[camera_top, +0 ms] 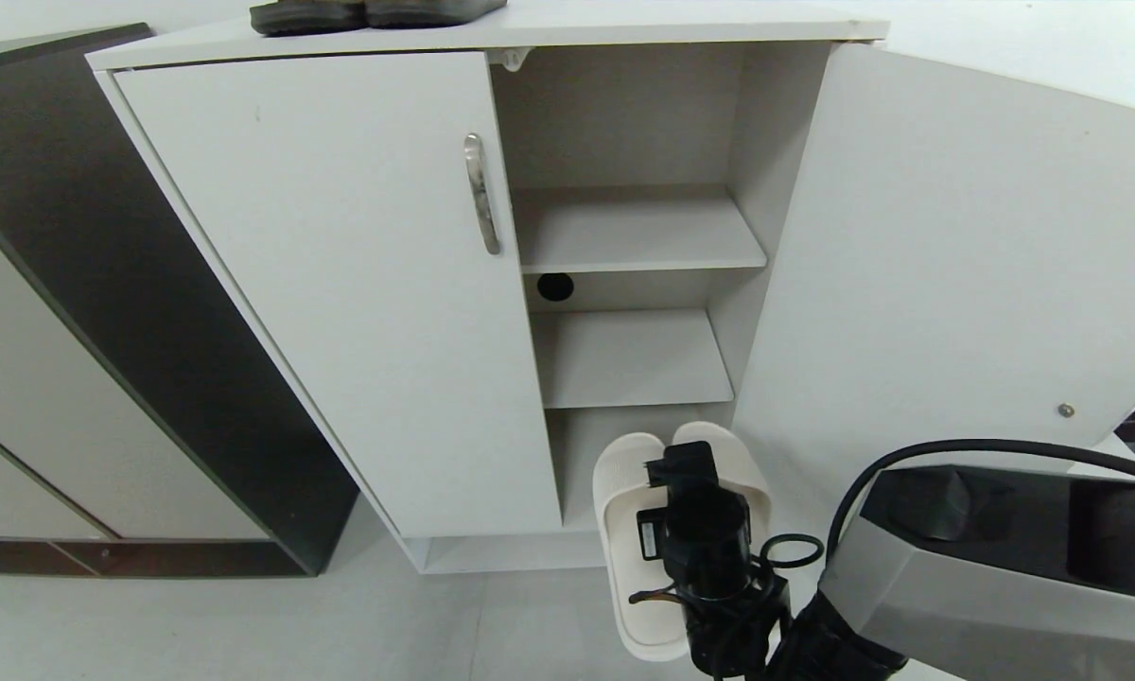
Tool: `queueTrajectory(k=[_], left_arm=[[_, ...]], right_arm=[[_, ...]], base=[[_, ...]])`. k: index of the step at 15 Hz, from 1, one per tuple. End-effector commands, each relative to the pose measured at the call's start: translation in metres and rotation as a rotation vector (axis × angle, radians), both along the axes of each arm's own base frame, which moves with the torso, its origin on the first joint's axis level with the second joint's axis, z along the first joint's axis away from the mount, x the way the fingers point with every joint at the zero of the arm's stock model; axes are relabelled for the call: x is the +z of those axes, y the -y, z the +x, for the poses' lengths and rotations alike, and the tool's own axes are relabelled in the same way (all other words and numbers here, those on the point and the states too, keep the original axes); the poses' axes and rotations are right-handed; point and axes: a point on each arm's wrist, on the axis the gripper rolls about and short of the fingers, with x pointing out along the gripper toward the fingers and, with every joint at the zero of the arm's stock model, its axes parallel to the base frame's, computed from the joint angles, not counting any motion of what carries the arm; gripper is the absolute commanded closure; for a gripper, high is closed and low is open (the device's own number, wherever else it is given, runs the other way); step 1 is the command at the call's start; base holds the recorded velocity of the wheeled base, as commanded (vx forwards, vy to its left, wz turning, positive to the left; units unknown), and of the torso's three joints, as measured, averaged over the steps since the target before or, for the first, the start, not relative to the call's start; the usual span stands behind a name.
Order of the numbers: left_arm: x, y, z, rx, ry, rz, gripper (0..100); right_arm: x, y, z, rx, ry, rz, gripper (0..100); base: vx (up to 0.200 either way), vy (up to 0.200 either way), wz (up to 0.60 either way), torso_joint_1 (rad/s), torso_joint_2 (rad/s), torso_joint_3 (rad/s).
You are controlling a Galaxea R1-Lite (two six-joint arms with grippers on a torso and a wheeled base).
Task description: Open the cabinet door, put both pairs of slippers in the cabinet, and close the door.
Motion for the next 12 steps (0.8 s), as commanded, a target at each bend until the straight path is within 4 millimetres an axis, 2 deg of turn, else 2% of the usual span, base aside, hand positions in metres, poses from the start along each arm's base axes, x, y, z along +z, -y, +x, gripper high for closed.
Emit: queueTrajectory(k=[1,7,12], left_arm=[[0.0,0.0,0.0,0.0,-0.002,0.0,100],[0.0,0.0,0.0,0.002,-0.002,-0.003,100],[0.0,0.0,0.0,0.002,-0.002,-0.005,100]], right_arm=[[0.006,0.011,-0.009,-0.001,-0.002,-0.008,100],[0.003,0.032,0.005,-0.063,-0.016,-0.039,100],[0.002,0.038,0.008,-0.08,-0.023,-0.046,100]], base=[[0.0,0.0,0.0,0.0,0.0,0.0],[0.0,0.0,0.0,0.0,0.0,0.0],[0.0,0.0,0.0,0.0,0.0,0.0]])
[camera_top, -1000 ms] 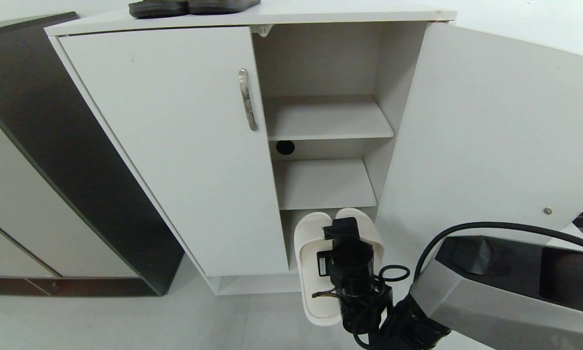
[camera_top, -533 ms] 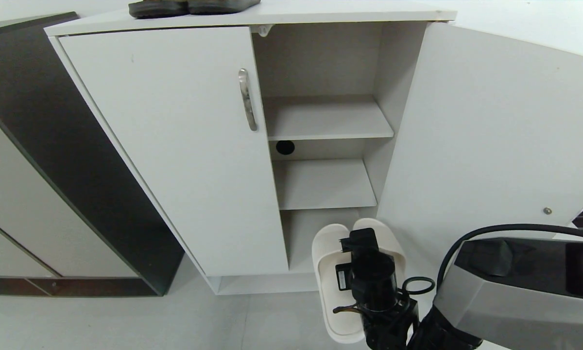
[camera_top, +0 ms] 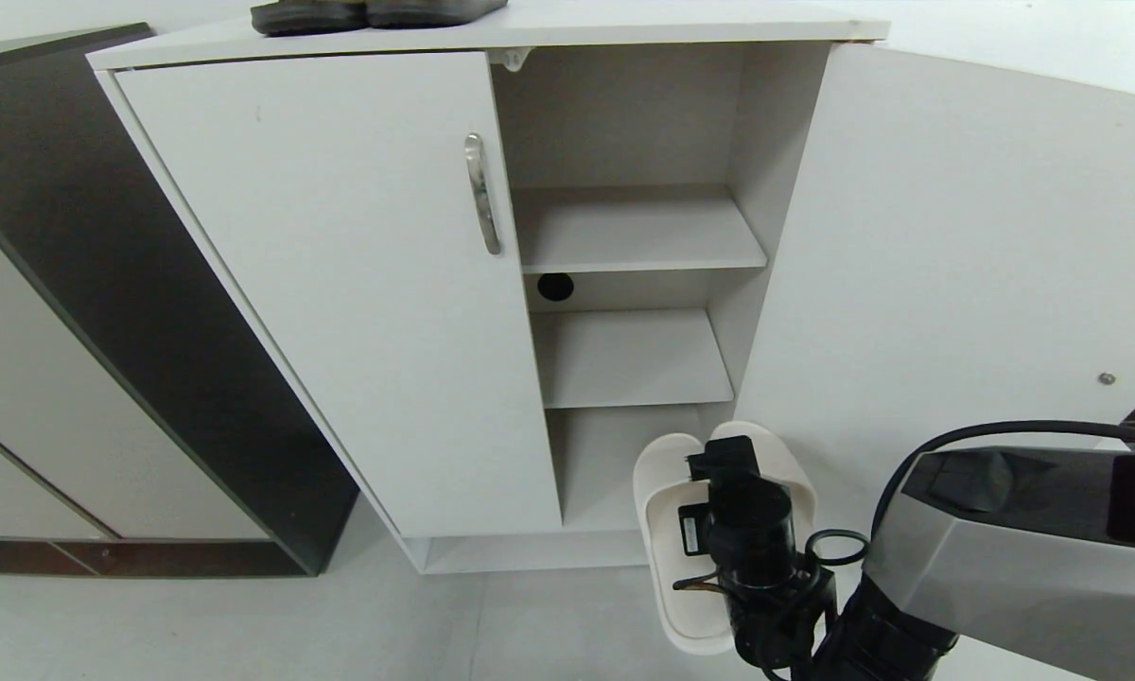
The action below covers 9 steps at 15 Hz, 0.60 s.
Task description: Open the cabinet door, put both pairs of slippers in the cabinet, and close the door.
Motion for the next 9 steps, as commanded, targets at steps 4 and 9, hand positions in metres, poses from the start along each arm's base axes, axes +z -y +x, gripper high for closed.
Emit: queueTrajectory(k=[4,9], left_arm=[[0.0001,0.0,0.0001,0.0,-0.001,-0.001,100],[0.0001,0.0,0.0001,0.0,-0.001,-0.001,100]], right_arm=[[0.0007,0.0021,0.0013,-0.007,0.001,0.001,100],[0.0007,0.0016,0.0017,-0.001,0.009,-0.02,100]], base=[[0.0,0.0,0.0,0.0,0.0,0.0],[0.0,0.0,0.0,0.0,0.0,0.0]])
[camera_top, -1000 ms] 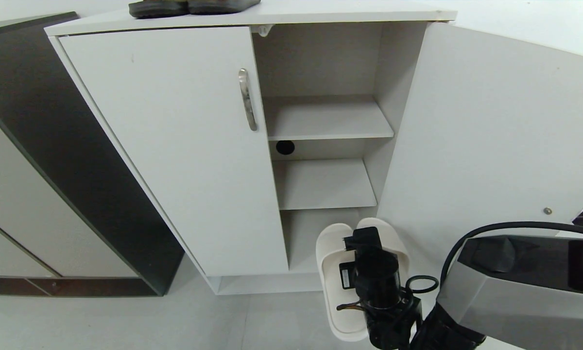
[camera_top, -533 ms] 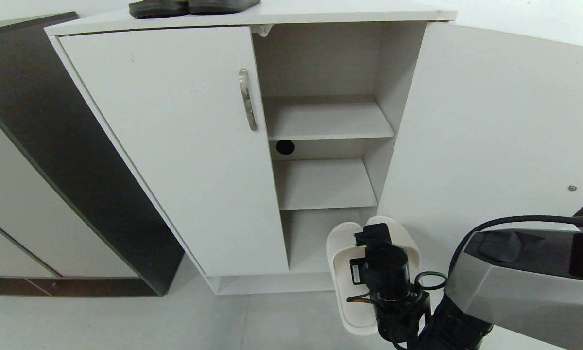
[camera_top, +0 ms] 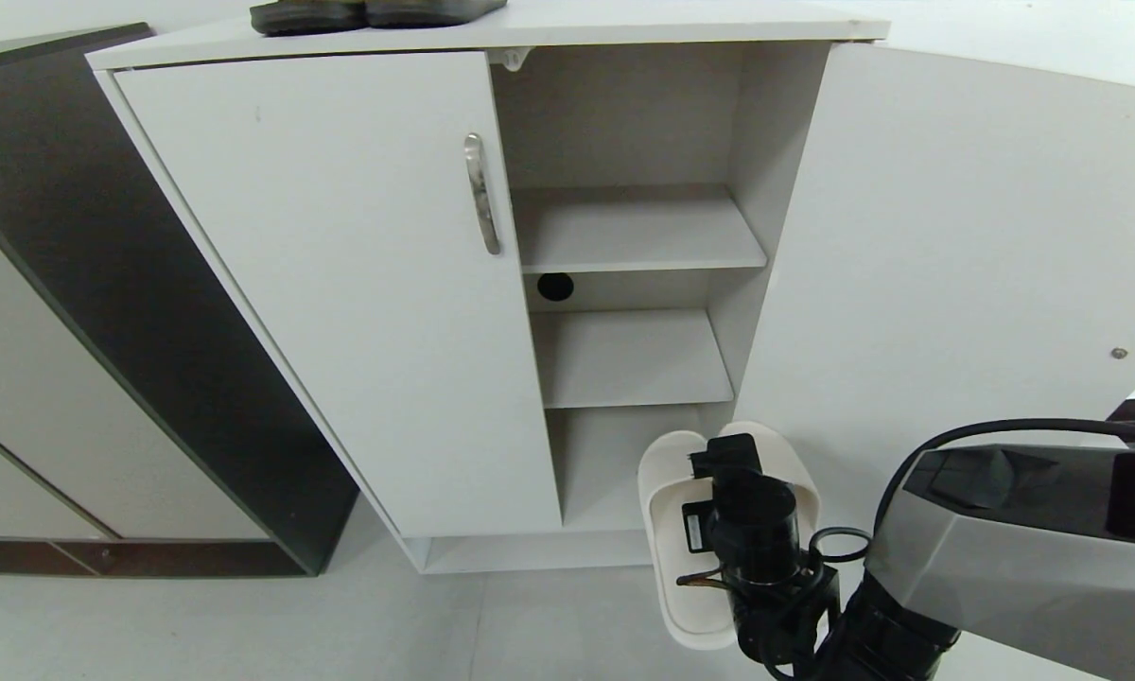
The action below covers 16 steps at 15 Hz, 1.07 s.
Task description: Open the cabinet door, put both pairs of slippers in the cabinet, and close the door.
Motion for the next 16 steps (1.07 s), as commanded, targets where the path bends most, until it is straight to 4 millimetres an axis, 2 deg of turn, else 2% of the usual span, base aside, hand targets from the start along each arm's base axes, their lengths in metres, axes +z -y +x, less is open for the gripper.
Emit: queueTrajectory(k=[1,3,5,6,8,12,16], left_arm=[[0.0,0.0,0.0,0.001,-0.001,0.0,100],[0.0,0.0,0.0,-0.001,-0.001,0.003,100],[0.0,0.0,0.0,-0.001,0.0,0.005,100],[0.0,0.0,0.0,-0.001,-0.001,0.003,100],[0.0,0.0,0.0,-0.001,-0.001,0.005,100],[0.0,0.0,0.0,-0.001,0.0,0.005,100],[0.0,0.0,0.0,-0.001,-0.001,0.005,100]], right_arm=[[0.005,-0.006,-0.002,0.022,0.021,0.007,100],[0.023,-0.028,-0.004,0.071,0.068,0.036,100],[0.025,-0.047,0.019,0.061,0.094,0.084,100],[0.022,-0.05,0.035,0.037,0.111,0.126,100],[0.011,-0.055,0.046,0.039,0.11,0.131,100],[0.009,-0.056,0.045,0.08,0.102,0.13,100],[0.01,-0.056,0.046,0.079,0.104,0.132,100]], base=[[0.0,0.0,0.0,0.0,0.0,0.0],[0.0,0.0,0.0,0.0,0.0,0.0],[0.0,0.0,0.0,0.0,0.0,0.0],[0.0,0.0,0.0,0.0,0.0,0.0],[0.0,0.0,0.0,0.0,0.0,0.0],[0.0,0.0,0.0,0.0,0.0,0.0],[0.2,0.0,0.0,-0.002,0.0,0.001]])
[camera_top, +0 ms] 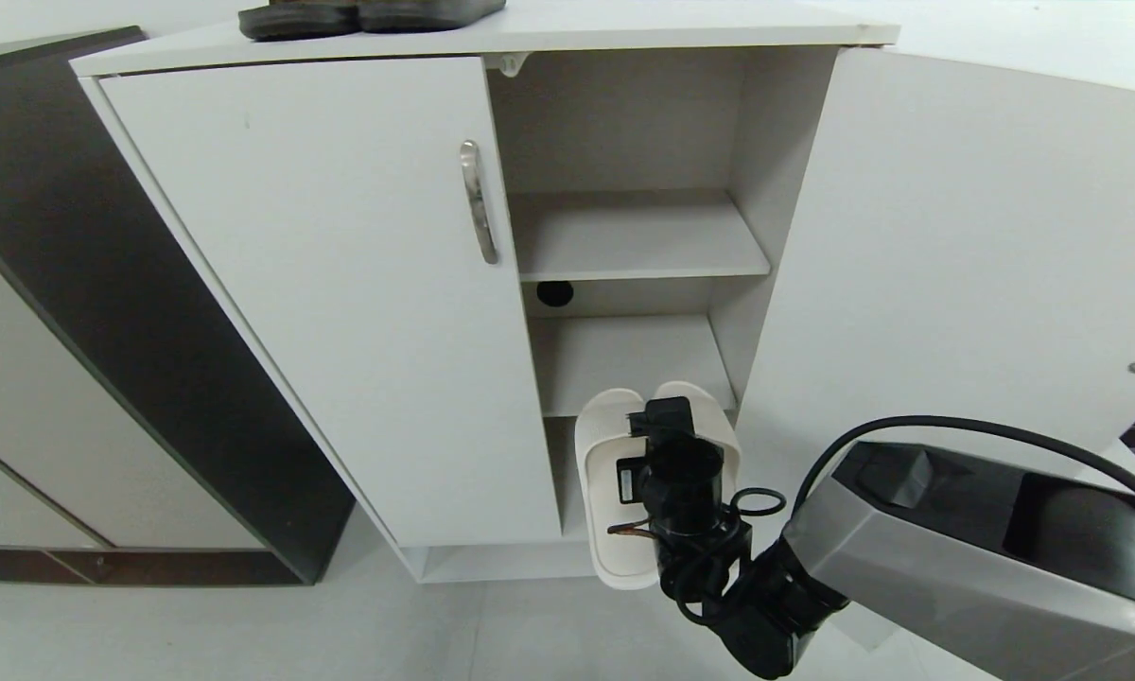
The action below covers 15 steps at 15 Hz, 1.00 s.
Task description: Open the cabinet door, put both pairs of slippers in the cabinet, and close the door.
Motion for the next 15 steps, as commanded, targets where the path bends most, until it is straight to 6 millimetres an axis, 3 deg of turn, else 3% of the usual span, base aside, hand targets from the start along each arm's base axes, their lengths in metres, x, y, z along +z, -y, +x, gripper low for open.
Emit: queueTrajectory(k=[1,11,15], left_arm=[[0.0,0.0,0.0001,0.0,-0.002,0.0,100],[0.0001,0.0,0.0,0.0,0.001,-0.001,100],[0.0002,0.0,0.0001,0.0,0.0,-0.001,100]], right_arm=[[-0.0006,0.0003,0.0005,-0.002,-0.001,-0.002,100],[-0.0004,-0.0041,-0.0021,0.015,0.002,0.001,100],[-0.0042,-0.0046,-0.0005,0.047,-0.011,-0.007,100]], base=[[0.2,0.0,0.0,0.007,0.0,0.002],[0.2,0.0,0.0,0.002,0.0,-0.001],[0.0,0.0,0.0,0.0,0.0,0.0]])
